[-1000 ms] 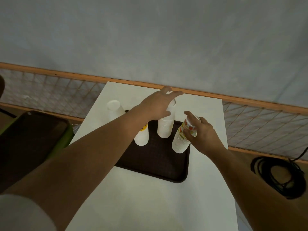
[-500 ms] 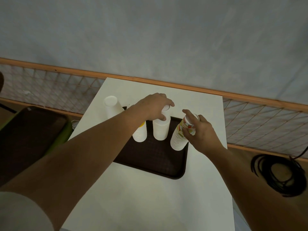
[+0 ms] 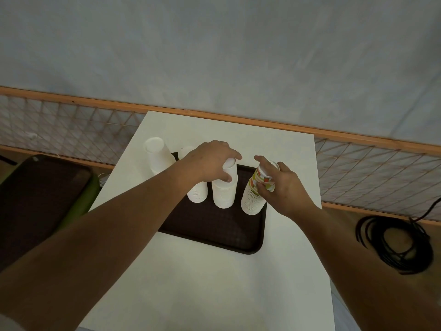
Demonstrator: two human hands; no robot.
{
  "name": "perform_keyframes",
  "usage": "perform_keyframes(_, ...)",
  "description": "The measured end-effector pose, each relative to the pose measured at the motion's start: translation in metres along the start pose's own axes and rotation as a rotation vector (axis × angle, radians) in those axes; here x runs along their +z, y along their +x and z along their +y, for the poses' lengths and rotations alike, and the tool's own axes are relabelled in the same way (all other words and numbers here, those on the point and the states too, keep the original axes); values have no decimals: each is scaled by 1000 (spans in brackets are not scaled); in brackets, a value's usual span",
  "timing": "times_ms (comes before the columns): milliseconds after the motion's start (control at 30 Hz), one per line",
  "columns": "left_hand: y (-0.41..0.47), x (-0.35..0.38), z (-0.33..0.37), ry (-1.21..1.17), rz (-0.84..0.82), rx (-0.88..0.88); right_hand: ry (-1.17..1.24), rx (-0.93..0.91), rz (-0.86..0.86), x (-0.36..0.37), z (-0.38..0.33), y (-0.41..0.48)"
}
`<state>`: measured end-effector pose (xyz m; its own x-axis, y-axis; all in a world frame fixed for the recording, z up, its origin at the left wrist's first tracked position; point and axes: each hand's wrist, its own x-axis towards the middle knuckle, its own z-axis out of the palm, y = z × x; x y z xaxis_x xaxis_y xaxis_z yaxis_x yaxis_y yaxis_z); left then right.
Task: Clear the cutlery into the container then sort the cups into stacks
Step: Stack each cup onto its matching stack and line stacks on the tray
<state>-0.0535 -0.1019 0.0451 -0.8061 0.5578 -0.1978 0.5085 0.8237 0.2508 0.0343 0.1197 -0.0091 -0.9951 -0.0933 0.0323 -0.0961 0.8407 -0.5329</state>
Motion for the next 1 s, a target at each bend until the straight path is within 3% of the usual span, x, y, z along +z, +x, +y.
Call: perform_keyframes(1000,-6,11,0,1,25,-19,51,-37,33,10,-8,1)
